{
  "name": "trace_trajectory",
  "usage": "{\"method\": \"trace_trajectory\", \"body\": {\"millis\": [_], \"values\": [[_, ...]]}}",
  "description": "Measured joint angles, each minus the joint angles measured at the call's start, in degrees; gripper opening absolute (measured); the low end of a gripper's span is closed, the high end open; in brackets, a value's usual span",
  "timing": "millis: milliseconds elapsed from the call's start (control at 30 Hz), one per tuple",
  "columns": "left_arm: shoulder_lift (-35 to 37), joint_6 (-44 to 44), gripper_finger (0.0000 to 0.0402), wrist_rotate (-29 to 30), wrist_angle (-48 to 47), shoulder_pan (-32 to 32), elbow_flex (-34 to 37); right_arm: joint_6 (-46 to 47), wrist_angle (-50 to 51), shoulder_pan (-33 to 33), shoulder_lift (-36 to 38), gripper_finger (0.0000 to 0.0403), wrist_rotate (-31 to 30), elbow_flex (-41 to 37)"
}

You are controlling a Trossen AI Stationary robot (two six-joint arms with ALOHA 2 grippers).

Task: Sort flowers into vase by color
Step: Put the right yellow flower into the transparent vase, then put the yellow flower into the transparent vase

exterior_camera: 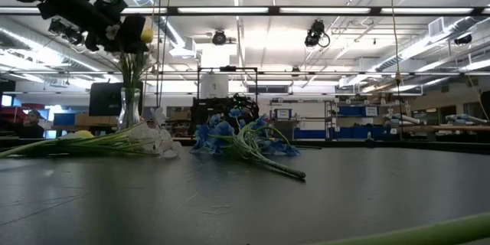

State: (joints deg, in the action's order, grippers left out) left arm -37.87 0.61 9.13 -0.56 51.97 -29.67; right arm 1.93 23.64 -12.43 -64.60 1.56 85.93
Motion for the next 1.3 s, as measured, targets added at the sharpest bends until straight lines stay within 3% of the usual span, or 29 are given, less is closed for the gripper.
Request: {"method": "trace_trajectory", "body": {"millis": [400, 767, 1067, 1300], "values": [[0.0, -1.42, 0.0269, -0.22, -13.65, -0.82, -7.27, 0.0, 0.0, 0.0, 0.0, 0.0061, -0.01, 0.0], [0.0, -2.82, 0.0277, -0.44, -28.45, -2.33, -18.27, 0.01, 0.0, 0.0, 0.0, 0.0061, -0.01, 0.0], [-3.24, -2.09, 0.0271, -0.42, -30.31, -9.45, -26.33, 0.01, 0.0, 0.0, 0.0, 0.0061, -0.01, 0.0], [-9.26, -0.27, 0.027, -1.9, -21.97, -18.26, -28.99, 0.0, 0.0, -0.01, 0.0, 0.0061, -0.01, 0.0]]}}
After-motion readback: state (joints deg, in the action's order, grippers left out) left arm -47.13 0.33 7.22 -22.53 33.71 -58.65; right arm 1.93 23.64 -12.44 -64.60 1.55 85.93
